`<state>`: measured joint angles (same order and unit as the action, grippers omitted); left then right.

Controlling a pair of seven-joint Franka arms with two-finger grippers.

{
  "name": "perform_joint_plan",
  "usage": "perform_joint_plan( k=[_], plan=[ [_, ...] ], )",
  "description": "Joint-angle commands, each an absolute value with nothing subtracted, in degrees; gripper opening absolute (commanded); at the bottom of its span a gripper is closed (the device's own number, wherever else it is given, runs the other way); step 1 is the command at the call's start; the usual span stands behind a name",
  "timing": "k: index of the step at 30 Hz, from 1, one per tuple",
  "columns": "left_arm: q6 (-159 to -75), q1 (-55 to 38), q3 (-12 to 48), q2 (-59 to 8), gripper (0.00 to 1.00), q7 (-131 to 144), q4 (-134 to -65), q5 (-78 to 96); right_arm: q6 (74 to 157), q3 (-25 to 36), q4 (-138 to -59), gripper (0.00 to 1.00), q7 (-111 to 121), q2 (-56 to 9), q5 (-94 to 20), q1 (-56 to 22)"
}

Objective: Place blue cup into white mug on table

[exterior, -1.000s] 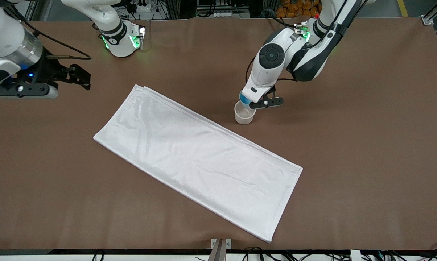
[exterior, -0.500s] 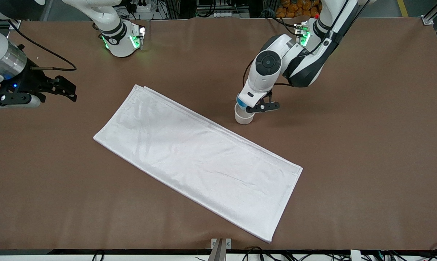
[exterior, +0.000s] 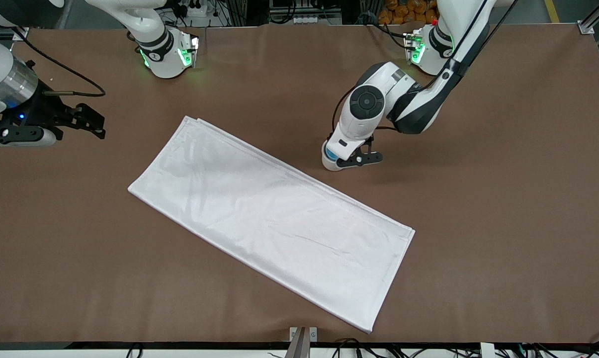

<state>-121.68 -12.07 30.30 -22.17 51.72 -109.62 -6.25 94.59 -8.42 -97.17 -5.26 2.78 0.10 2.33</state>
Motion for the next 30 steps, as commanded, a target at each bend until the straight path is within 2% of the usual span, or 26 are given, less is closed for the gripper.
perform_joint_plan(
  k=[1,12,19,25,30],
  plan=[
    [-120.8,-9.9,29.4,-21.4,1.00,50.6,-106.7,-11.0,95.8,-8.7,-98.9,1.00,-4.4,4.5,-0.8,2.9],
    [-119.6,4.9,29.4,-19.6,1.00,29.3,-100.4,-12.7,96.5,-8.8,-98.5,1.00,-4.6,4.4,-1.0,2.5],
    [-119.0,12.0,29.6,-19.2,1.00,19.6,-99.7,-12.4,96.9,-8.9,-98.1,1.00,-4.7,4.4,-1.1,2.5],
    [-119.2,15.2,30.8,-15.9,1.00,18.9,-104.5,-5.6,96.3,-8.8,-96.2,1.00,-5.2,4.4,-1.1,2.5],
    [-123.3,17.2,30.8,-8.7,1.00,18.9,-113.2,2.1,96.1,-8.6,-96.1,1.00,-5.2,4.6,-1.1,2.5]
  ],
)
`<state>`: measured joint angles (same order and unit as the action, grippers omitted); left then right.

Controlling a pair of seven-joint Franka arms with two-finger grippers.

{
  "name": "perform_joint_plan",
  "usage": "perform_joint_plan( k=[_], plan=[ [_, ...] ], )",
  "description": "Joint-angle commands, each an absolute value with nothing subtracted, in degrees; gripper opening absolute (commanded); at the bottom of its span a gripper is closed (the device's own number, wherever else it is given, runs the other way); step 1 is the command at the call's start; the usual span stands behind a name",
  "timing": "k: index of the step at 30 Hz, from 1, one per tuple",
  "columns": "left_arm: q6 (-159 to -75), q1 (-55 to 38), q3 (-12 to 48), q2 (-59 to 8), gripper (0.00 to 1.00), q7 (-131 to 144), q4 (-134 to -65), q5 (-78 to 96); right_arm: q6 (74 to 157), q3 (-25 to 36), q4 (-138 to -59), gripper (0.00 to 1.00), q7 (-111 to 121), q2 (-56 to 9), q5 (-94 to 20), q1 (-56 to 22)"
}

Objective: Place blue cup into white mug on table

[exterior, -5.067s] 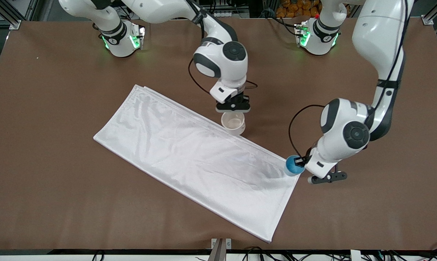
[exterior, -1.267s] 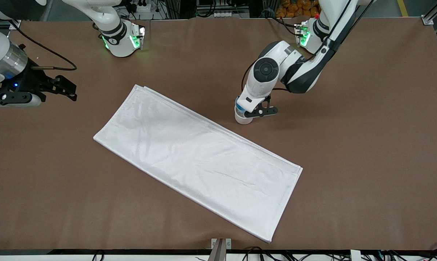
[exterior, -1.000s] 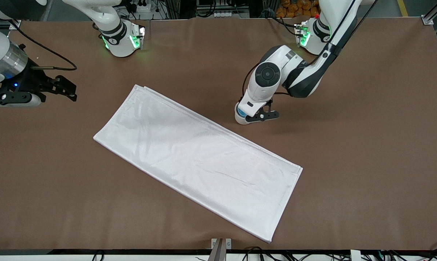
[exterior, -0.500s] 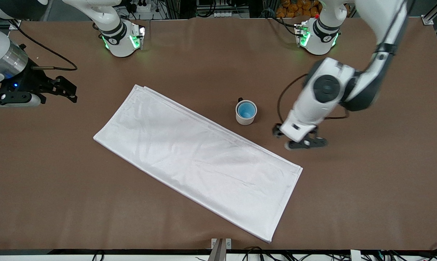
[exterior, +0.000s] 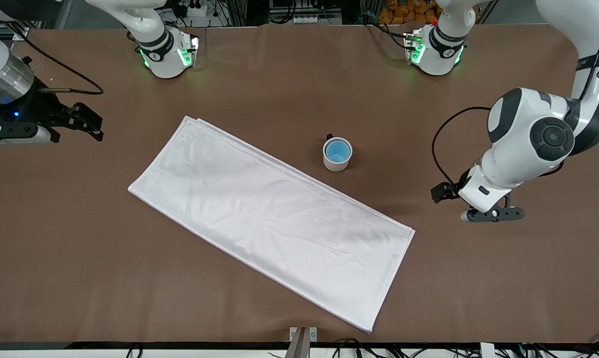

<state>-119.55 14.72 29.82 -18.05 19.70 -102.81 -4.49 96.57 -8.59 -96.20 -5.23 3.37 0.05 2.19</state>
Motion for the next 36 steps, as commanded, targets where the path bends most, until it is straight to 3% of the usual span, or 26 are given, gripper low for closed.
perform_joint_plan(
  k=[1,7,20,23,31,36],
  plan=[
    [-124.6,17.3,30.8,-6.9,1.00,18.8,-115.3,3.2,96.1,-8.6,-96.1,1.00,-5.2,4.6,-1.1,2.5],
    [-128.8,17.2,30.8,0.9,1.00,17.8,-124.4,4.3,96.0,-8.5,-96.1,1.00,-5.2,4.8,-1.1,2.5],
    [-126.6,22.9,30.3,4.2,1.00,-0.6,-125.8,2.5,92.0,-8.5,-92.8,1.00,-5.1,4.9,-1.1,2.5],
    [-124.6,24.1,30.3,3.6,1.00,-1.5,-122.0,1.9,91.9,-8.6,-92.8,1.00,-5.0,5.0,-1.1,2.5],
    [-107.0,24.7,30.3,-1.5,1.00,-1.6,-105.0,-1.0,92.5,-8.6,-92.8,1.00,-5.1,4.9,-1.1,2.5],
    [-103.5,23.8,30.2,-3.4,1.00,-1.6,-99.1,-1.4,92.6,-8.6,-92.8,1.00,-5.1,4.9,-1.1,2.5]
  ],
)
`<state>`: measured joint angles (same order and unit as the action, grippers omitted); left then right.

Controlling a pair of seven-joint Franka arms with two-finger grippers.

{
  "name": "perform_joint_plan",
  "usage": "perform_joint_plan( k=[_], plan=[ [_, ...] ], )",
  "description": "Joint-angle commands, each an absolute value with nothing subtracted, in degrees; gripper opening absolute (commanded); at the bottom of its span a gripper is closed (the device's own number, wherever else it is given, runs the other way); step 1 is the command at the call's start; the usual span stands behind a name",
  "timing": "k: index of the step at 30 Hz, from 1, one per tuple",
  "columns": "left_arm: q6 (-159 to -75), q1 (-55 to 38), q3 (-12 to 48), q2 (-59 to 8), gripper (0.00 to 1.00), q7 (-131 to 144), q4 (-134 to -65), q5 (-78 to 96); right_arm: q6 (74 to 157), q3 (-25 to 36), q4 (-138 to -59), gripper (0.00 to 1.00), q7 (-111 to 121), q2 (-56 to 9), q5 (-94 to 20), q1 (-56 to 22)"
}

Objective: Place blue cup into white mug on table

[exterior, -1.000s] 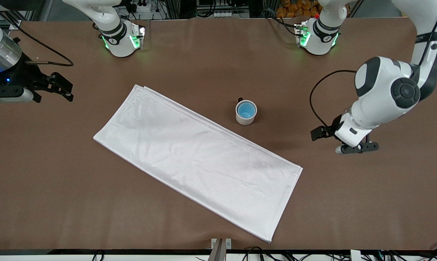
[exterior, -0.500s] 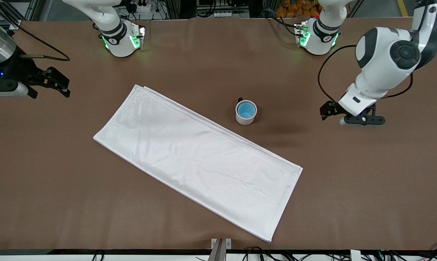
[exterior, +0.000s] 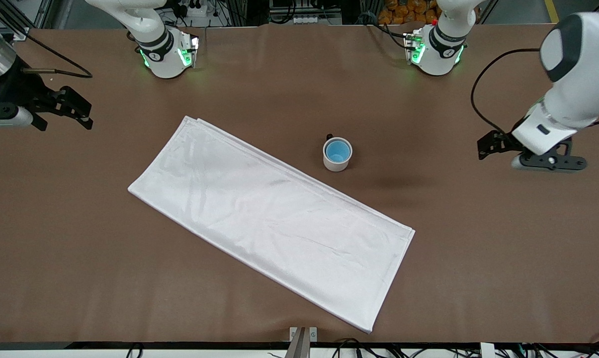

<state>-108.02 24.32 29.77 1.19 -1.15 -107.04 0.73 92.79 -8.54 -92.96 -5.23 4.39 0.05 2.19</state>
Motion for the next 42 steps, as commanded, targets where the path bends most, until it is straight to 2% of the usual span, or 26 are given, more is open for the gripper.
perform_joint_plan(
  k=[1,7,16,31,42],
  plan=[
    [-103.0,23.2,29.7,-3.9,1.00,-1.6,-98.3,-1.8,92.6,-8.6,-92.8,1.00,-5.1,4.9,-1.1,2.5],
    [-99.6,12.1,18.6,-4.3,1.00,-1.8,-95.4,-3.1,92.6,-8.6,-92.8,1.00,-5.1,4.9,-1.1,2.5],
    [-96.2,2.8,12.0,-3.7,1.00,-1.8,-93.2,-3.0,92.5,-8.6,-92.8,1.00,-5.2,4.9,-1.1,2.5],
    [-93.7,3.5,11.5,-3.8,1.00,-3.3,-86.2,-2.3,92.5,-8.8,-92.8,1.00,-5.2,4.9,-1.1,2.4],
    [-94.3,0.7,9.9,-4.0,1.00,-3.3,-85.7,-2.7,92.2,-8.8,-92.8,1.00,-5.2,4.9,-1.1,2.1]
  ],
)
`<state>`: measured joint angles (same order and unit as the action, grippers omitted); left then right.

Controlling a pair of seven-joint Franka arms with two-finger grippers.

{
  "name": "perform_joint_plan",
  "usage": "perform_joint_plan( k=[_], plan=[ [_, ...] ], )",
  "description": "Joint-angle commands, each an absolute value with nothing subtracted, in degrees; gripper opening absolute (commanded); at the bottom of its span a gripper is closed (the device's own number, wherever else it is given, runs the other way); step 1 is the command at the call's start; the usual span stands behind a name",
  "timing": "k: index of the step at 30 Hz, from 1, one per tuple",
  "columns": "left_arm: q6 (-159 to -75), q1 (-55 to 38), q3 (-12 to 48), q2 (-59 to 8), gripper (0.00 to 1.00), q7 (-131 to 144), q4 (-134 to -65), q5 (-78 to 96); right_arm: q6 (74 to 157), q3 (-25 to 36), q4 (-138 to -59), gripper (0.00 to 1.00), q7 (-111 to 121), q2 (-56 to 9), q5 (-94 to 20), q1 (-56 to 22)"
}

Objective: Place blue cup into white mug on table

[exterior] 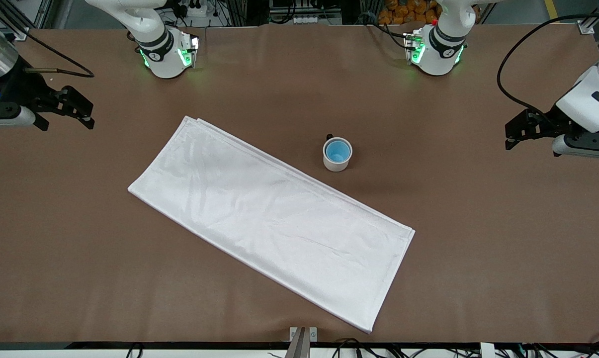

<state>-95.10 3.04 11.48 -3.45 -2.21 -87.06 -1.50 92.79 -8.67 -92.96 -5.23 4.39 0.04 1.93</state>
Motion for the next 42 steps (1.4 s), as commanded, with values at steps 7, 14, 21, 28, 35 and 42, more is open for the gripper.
perform_joint_plan(
  k=[7,14,21,28,35,42],
  plan=[
    [-94.2,-3.8,4.7,-3.7,1.00,-3.8,-85.7,-2.5,92.4,-8.8,-92.8,1.00,-5.2,5.0,-1.1,2.1],
    [-93.8,-3.3,4.9,-3.5,1.00,-4.0,-85.7,-2.0,92.6,-8.8,-92.8,1.00,-5.2,5.0,-1.1,2.0],
    [-93.8,-3.2,5.4,-3.5,1.00,-3.9,-85.7,-2.0,92.8,-8.9,-92.7,1.00,-5.2,4.9,-1.1,2.0],
    [-93.8,-3.2,5.4,-3.4,1.00,-3.8,-85.7,-2.0,93.3,-8.8,-93.0,1.00,-5.4,4.6,-1.1,1.5],
    [-93.7,-3.1,5.4,-3.3,1.00,-3.8,-85.7,-1.9,93.2,-8.8,-92.7,1.00,-5.4,4.6,-1.1,1.5],
    [-93.6,-2.6,5.0,-2.8,1.00,-3.7,-85.7,1.2,93.0,-8.7,-92.8,1.00,-5.3,4.6,-1.1,1.4]
  ],
)
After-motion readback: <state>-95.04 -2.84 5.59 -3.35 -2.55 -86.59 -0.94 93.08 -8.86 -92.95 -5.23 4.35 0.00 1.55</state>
